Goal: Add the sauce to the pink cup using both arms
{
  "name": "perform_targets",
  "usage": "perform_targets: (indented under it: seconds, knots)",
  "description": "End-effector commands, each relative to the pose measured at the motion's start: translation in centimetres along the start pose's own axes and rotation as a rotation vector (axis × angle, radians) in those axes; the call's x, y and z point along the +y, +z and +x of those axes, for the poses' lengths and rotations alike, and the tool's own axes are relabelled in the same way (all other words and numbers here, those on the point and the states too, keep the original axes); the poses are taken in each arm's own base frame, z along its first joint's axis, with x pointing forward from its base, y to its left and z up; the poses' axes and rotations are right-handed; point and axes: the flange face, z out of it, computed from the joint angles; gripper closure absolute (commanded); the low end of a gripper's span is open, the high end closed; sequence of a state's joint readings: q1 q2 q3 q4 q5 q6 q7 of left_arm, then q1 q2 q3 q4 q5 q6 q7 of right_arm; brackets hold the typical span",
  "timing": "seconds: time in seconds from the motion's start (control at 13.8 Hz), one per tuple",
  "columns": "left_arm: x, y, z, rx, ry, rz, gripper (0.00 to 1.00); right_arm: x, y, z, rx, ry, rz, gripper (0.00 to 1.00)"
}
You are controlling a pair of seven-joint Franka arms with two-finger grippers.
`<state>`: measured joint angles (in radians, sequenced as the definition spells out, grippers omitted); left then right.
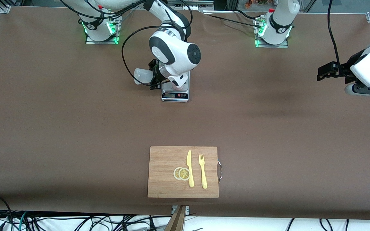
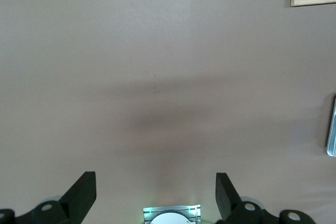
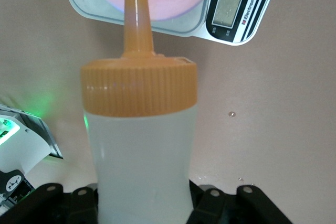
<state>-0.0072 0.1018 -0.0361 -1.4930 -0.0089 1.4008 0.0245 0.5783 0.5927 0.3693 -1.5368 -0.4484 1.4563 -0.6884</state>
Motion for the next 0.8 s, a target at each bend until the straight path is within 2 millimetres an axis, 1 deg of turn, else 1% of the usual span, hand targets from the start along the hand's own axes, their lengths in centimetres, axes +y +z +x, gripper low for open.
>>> perform_targets:
  seconds: [0.0, 0.14, 0.22, 0.29, 0.43, 0.58, 0.65, 0.72]
  knots:
    - [-0.2, -0.6, 0.3, 0.002, 0.018, 0.009, 0.0, -0.7, -1.3, 0.1, -0.051, 0.037, -0.035, 1.0]
    - [-0.2, -0.6, 0.3, 0.002, 0.018, 0.009, 0.0, -1.7, -1.7, 0.7, -0.067, 0.063, -0.045, 1.0]
    - [-0.2, -0.6, 0.3, 0.002, 0.018, 0.009, 0.0, -1.6, -1.7, 0.6, -0.06, 0.06, -0.042, 1.0]
    - [-0.2, -0.6, 0.3, 0.002, 0.018, 0.009, 0.0, -0.8, -1.3, -0.1, -0.049, 0.059, -0.028, 1.0]
    - [-0.1, -0.6, 0.3, 0.0, 0.02, 0.009, 0.0, 1.1, -0.5, -1.9, -0.003, -0.004, 0.017, 1.0]
    - [-0.2, -0.6, 0.3, 0.002, 0.02, 0.009, 0.0, 3.4, 0.8, -4.2, 0.132, -0.07, 0.11, 1.0]
    - [-0.2, -0.6, 0.3, 0.002, 0.02, 0.009, 0.0, 4.4, 1.4, -5.1, 0.187, -0.093, 0.142, 1.0]
    - [-0.2, -0.6, 0.3, 0.001, 0.02, 0.007, 0.0, 4.9, 1.8, -5.6, 0.221, -0.109, 0.163, 1.0]
